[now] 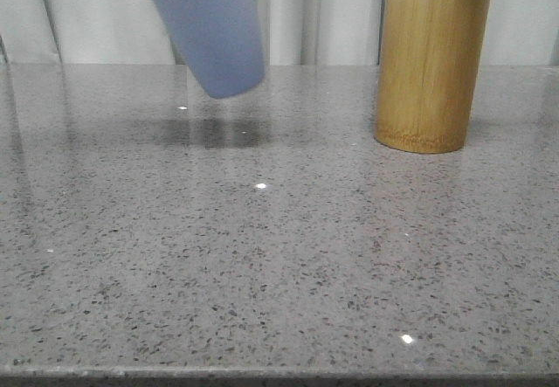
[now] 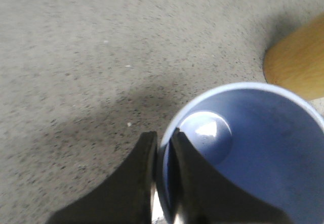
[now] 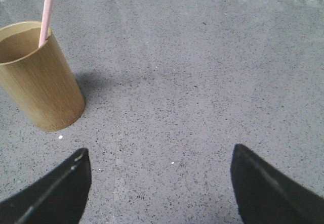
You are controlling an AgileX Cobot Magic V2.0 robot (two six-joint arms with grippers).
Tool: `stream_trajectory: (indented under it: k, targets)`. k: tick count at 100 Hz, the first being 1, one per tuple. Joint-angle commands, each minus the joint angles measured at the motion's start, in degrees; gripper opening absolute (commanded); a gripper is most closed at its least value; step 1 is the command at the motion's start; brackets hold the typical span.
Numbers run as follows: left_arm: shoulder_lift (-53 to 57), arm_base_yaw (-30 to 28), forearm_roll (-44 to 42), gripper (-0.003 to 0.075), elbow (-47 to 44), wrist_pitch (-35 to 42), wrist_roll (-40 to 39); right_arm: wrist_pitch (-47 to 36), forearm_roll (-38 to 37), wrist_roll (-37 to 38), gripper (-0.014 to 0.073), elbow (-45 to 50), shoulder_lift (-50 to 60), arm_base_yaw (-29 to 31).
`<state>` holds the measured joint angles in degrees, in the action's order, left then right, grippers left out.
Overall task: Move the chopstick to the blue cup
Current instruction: 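Carry the blue cup with the left gripper and set it beside the bamboo cup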
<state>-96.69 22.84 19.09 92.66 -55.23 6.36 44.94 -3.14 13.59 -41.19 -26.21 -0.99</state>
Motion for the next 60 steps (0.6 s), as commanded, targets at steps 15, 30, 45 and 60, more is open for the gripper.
stream_trajectory:
  k: [15,30,45,60]
  targets:
    - [-2.5,4.8,-2.2,-0.0019,5.6,-0.2,-0.1,-4.2,-0.3,-0.1,0.0573,-1.8,-1.0,-0.1]
    - [-4.2,6.0,-3.0,-0.0019,5.5,-0.4,-0.1,-4.2,-0.3,-0.1,0.0573,-1.8,-1.0,-0.1]
    - [-5.3,6.0,-3.0,-0.0019,5.5,-0.3,-0.1,-4.2,-0.3,-0.1,0.0573,-1.8,-1.0,-0.1]
    - [-5.4,6.0,-2.6,-0.0019,5.6,-0.3,-0.1,-4.4,-0.3,-0.1,0.0573,-1.8,-1.0,-0.1]
